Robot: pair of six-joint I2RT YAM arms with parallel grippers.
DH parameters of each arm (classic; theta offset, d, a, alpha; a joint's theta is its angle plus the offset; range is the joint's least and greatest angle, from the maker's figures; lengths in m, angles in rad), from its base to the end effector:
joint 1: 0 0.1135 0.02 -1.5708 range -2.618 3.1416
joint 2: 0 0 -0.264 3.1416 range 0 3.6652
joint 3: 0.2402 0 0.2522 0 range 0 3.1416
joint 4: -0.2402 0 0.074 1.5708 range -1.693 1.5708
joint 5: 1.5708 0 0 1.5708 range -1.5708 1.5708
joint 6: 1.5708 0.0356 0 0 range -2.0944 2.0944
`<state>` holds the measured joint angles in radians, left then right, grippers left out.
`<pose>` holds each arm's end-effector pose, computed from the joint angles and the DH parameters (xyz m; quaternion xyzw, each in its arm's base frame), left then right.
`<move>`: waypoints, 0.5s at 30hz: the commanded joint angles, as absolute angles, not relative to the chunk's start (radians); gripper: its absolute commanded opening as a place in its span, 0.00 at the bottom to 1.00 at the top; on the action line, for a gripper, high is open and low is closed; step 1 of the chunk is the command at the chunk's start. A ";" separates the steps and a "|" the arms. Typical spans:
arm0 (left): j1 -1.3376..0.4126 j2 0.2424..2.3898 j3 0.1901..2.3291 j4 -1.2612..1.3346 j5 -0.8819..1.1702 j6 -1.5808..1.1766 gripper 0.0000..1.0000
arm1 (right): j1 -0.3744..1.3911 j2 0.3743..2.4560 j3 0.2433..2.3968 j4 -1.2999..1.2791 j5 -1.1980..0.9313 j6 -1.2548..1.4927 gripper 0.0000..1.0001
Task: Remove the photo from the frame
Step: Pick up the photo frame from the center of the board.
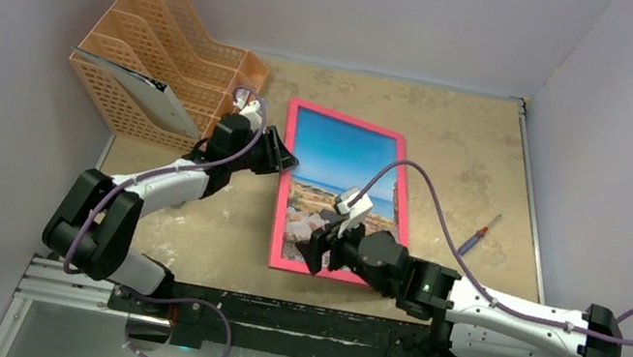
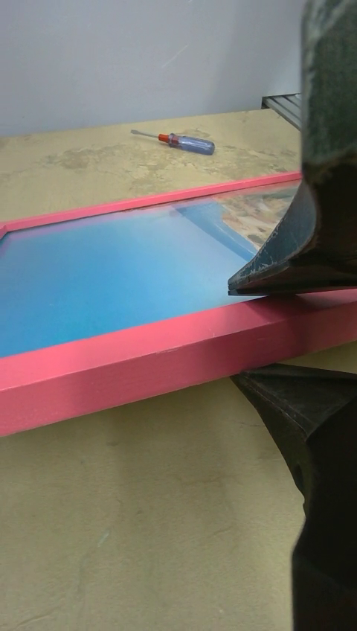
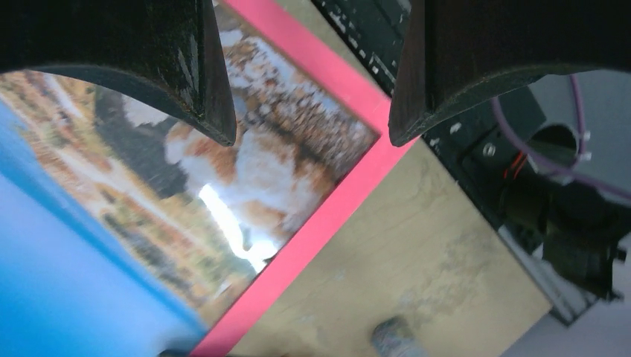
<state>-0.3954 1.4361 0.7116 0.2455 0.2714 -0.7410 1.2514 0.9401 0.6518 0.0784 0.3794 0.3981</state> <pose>0.2767 -0.1258 0.2078 -0.0764 0.8463 -0.3743 0.3714 0.0819 0.2056 0.2923 -0.2079 0.7440 0.3543 0.5270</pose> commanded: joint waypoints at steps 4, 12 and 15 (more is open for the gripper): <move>-0.374 1.469 0.813 0.278 0.261 -0.642 0.00 | 1.544 1.057 0.631 0.131 0.621 0.315 0.77; -0.374 1.476 0.821 0.274 0.272 -0.648 0.00 | 1.663 1.177 0.613 0.224 0.835 0.214 0.78; -0.374 1.479 0.839 0.254 0.273 -0.639 0.00 | 1.666 1.237 0.631 0.230 0.875 0.167 0.78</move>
